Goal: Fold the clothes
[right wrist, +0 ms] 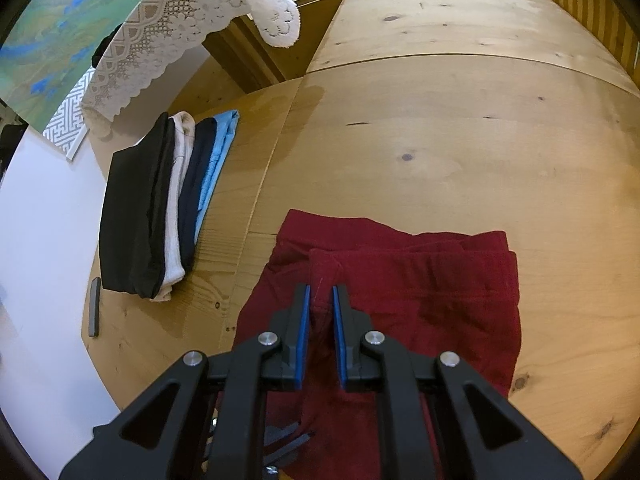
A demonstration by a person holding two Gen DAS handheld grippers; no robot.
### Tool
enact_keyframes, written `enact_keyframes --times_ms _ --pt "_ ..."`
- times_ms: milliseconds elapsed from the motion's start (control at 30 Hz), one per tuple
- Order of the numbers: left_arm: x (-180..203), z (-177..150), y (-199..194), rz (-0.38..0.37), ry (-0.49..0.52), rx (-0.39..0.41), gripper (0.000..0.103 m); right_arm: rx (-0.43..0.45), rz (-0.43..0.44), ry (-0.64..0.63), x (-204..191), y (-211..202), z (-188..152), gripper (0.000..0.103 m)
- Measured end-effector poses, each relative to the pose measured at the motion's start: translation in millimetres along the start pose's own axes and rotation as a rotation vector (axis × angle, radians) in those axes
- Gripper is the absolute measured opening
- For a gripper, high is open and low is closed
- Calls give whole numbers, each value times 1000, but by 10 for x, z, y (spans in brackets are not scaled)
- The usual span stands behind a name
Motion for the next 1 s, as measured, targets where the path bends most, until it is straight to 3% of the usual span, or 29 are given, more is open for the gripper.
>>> enact_keyframes --times_ms 467,700,1000 --pt "-341 -14 -740 -275 -155 83 4 96 1 31 32 -364 167 11" --pt "-791 -122 -852 -262 -228 100 4 69 -26 -17 -323 -114 384 11" --pt "-1199 -355 -461 -228 -313 -8 4 -75 -148 -94 -545 711 464 14"
Point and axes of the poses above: each gripper's, at about its wrist camera, not at the fingertips, and y roughly the way its jaws point, x to its right, z to its top, the point moved 3 cm from there along y, roughly the way its jaws point, and after that the axes turned 9 degrees about -y, right-handed, at the moved point
